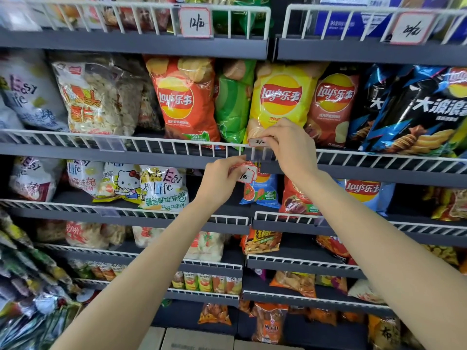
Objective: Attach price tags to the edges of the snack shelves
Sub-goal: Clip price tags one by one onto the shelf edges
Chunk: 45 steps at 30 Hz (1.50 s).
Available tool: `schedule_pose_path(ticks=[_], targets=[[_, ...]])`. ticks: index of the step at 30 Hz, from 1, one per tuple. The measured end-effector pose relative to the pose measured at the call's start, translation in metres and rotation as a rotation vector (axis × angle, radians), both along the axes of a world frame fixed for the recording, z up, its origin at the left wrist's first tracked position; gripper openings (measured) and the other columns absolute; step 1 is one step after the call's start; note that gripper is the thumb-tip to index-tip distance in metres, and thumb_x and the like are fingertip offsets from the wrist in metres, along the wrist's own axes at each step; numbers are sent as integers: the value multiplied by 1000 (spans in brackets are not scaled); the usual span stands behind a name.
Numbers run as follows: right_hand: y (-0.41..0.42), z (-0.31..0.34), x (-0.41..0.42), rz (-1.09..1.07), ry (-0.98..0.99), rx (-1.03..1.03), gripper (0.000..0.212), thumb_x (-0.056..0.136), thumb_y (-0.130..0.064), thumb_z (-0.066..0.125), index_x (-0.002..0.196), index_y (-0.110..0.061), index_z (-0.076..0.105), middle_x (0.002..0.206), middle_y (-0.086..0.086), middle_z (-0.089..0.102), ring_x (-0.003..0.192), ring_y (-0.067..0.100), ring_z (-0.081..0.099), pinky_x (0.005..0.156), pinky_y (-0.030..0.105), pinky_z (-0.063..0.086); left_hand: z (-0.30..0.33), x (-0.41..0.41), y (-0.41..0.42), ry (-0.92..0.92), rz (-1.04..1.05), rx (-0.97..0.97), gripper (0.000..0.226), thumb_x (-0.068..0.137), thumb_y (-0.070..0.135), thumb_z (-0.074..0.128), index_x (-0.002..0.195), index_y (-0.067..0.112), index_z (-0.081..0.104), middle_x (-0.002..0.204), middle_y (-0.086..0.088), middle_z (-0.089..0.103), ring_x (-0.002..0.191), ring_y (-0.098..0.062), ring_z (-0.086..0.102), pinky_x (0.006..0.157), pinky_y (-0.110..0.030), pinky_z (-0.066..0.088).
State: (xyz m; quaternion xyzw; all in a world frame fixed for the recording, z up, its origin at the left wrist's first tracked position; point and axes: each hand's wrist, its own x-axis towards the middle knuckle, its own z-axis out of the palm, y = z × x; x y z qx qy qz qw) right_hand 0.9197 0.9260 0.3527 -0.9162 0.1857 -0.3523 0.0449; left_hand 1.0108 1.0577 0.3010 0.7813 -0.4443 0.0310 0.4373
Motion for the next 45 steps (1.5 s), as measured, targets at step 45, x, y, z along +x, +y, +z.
schedule_pose_path(ticks=[45], targets=[[6, -24, -22, 152, 90, -67, 22, 94, -28, 51, 111, -18, 61, 117, -2, 50, 83, 17, 57, 52, 29, 43, 18, -12, 12, 139, 270, -156, 18, 94, 18, 53, 101, 10, 67, 79, 0, 64, 70, -14, 55, 63, -26, 41]])
